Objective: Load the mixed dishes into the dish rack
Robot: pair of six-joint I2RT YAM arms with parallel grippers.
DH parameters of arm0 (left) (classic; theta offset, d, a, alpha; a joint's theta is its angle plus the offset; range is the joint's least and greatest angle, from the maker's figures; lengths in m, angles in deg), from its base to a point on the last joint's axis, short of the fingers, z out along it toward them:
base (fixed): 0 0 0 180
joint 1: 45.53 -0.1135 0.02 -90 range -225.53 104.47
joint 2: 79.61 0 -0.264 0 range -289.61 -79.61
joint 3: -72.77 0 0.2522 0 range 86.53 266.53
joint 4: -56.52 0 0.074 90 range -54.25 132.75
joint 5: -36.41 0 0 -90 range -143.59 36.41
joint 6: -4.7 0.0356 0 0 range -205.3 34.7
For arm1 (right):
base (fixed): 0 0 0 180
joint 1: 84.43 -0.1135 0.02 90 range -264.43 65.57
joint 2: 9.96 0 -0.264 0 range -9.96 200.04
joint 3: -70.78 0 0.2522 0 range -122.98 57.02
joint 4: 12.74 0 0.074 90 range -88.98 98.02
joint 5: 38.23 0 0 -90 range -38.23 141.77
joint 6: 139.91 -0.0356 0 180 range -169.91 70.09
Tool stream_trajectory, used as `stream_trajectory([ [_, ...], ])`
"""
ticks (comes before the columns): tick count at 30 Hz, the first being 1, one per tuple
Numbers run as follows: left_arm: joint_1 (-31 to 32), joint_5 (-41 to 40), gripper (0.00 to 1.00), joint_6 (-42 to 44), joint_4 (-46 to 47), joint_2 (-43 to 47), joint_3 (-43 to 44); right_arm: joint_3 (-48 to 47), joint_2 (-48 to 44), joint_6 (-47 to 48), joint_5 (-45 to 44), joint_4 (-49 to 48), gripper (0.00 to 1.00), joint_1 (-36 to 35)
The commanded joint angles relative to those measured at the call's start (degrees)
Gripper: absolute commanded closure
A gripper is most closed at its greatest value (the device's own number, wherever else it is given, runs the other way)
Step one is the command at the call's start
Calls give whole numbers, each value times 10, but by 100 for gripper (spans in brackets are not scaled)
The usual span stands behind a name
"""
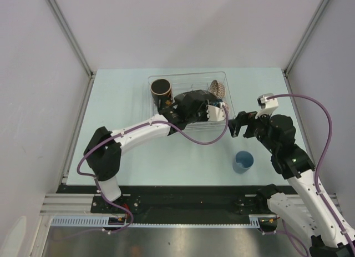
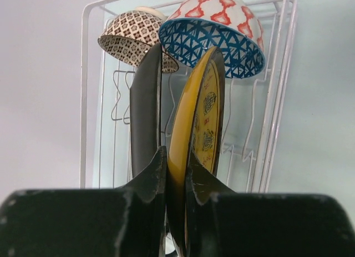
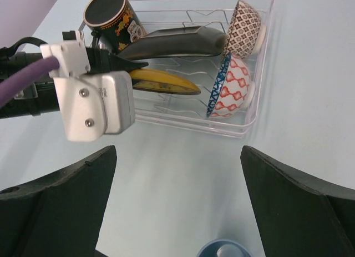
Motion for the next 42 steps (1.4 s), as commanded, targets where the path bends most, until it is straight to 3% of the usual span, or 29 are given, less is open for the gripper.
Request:
stream_trajectory([
  [1,-2,-26,100,-39,32,15,1,3,1,-8,13,-22,0,3],
  [24,-1,-25,100,-30,11,-81,67,18,-6,-15,23,-23,0,11],
  [27,3,-29,90,-26,0,-90,68,18,-5,-15,24,-24,0,14],
  [31,5,-26,85,-27,-2,-93,57,19,-5,-15,26,-25,0,18],
  [34,7,-27,70,-20,5,-94,52,18,-3,-15,27,-25,0,19],
  [35,7,-30,60,-19,5,-95,54,19,-3,-16,29,-26,0,21],
  [37,8,-31,52,-15,2,-94,57,19,-5,-17,28,-25,0,20],
  [42,9,-33,50,-16,-9,-85,74,18,-12,-18,26,-25,0,22],
])
